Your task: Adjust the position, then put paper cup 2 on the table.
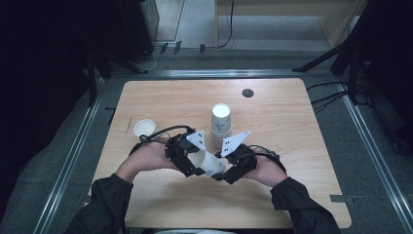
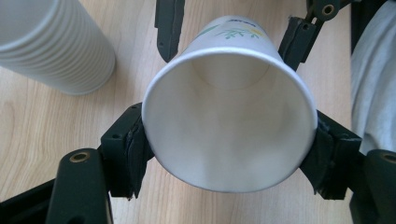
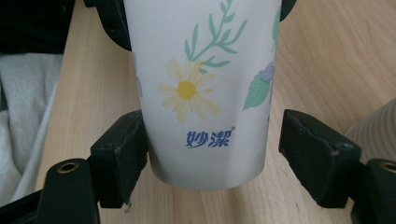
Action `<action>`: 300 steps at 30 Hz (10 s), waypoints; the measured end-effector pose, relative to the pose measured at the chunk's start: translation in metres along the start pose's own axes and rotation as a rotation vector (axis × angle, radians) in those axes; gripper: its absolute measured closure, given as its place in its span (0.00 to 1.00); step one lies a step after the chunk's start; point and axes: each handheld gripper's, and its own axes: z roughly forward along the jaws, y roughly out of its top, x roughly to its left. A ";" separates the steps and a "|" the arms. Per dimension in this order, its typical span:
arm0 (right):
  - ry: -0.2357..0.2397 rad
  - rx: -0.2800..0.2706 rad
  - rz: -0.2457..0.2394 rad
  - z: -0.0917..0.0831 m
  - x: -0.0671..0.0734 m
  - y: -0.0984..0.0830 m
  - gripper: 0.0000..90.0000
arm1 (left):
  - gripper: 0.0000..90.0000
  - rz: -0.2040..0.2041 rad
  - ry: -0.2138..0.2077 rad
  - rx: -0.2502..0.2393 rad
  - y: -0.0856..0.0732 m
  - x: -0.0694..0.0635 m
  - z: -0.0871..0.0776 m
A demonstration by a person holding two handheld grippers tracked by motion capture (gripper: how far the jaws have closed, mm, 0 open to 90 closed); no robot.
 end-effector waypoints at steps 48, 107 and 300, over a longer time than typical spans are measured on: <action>0.026 -0.154 0.024 -0.020 -0.004 0.001 0.38 | 0.16 -0.123 0.020 -0.316 -0.013 -0.001 -0.012; 0.000 -0.124 0.075 -0.024 -0.005 -0.003 0.25 | 0.27 -0.142 0.033 -0.382 -0.026 0.007 -0.029; -0.188 -0.066 0.186 -0.046 -0.005 -0.037 0.25 | 0.16 -0.353 0.137 -0.314 -0.006 0.006 -0.007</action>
